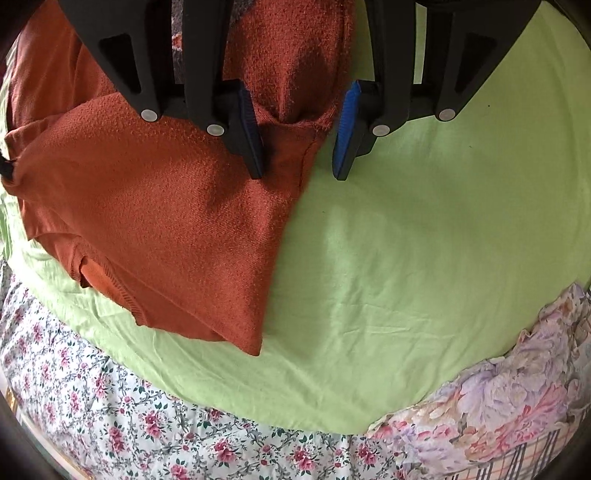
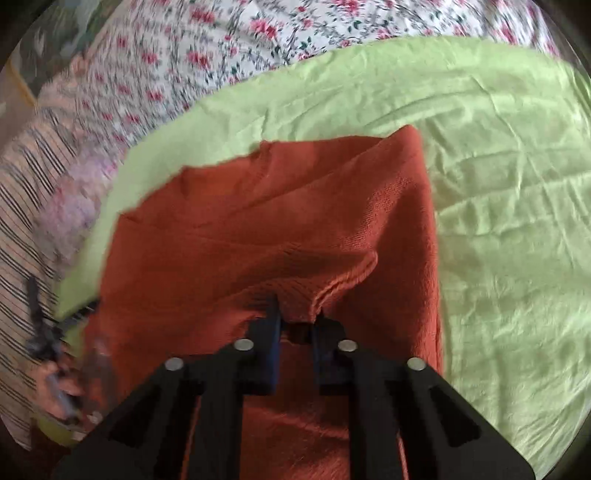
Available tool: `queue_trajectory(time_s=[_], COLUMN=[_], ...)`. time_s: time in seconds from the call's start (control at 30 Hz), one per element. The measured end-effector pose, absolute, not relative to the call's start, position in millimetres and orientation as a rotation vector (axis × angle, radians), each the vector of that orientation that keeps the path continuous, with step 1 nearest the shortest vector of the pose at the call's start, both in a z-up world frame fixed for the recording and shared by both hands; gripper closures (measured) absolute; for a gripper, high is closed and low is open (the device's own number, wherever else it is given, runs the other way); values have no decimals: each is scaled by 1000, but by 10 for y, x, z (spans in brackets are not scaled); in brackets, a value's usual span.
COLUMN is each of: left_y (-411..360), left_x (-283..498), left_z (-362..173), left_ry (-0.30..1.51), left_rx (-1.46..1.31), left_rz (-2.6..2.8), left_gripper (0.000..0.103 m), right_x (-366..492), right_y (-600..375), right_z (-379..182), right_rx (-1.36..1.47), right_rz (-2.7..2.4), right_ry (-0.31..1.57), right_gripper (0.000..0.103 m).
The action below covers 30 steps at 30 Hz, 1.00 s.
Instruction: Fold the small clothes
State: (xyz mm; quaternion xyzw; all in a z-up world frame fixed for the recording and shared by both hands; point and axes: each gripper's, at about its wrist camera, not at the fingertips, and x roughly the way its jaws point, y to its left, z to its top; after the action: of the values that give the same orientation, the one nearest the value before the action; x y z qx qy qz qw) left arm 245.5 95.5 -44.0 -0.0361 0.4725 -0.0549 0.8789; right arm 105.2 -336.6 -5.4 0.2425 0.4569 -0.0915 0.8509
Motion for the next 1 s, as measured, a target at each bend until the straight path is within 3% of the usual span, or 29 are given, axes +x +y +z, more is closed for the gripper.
queue_trajectory(time_s=[0.1, 0.23, 0.33, 0.37, 0.47, 0.5, 1.0], left_y=[905, 933, 1056, 1109, 1266, 1343, 1636], left_x=[2449, 2362, 2094, 1963, 1582, 1409, -114], left_z=[-448, -363, -224, -185, -139, -144, -670], left_ry=[981, 990, 960, 953, 946, 950, 1060], left_rx=[-45, -50, -58, -61, -91, -104, -208], left_rz=[-103, -121, -161, -171, -215, -231, -471], left_gripper=[62, 63, 61, 57, 51, 50, 46], right_x=[833, 663, 411, 325, 74, -21, -1452], right_y=[-3418, -3536, -3480, -3391, -3130, -3019, -2506], right_z=[136, -35, 97, 177, 307, 340, 52], right_rx=[610, 590, 668, 647, 631, 617, 628], right_rz=[-204, -380, -339, -333, -265, -237, -100], right_ry=[888, 982, 906, 893, 864, 858, 906], right_gripper=[92, 92, 91, 85, 45, 43, 43])
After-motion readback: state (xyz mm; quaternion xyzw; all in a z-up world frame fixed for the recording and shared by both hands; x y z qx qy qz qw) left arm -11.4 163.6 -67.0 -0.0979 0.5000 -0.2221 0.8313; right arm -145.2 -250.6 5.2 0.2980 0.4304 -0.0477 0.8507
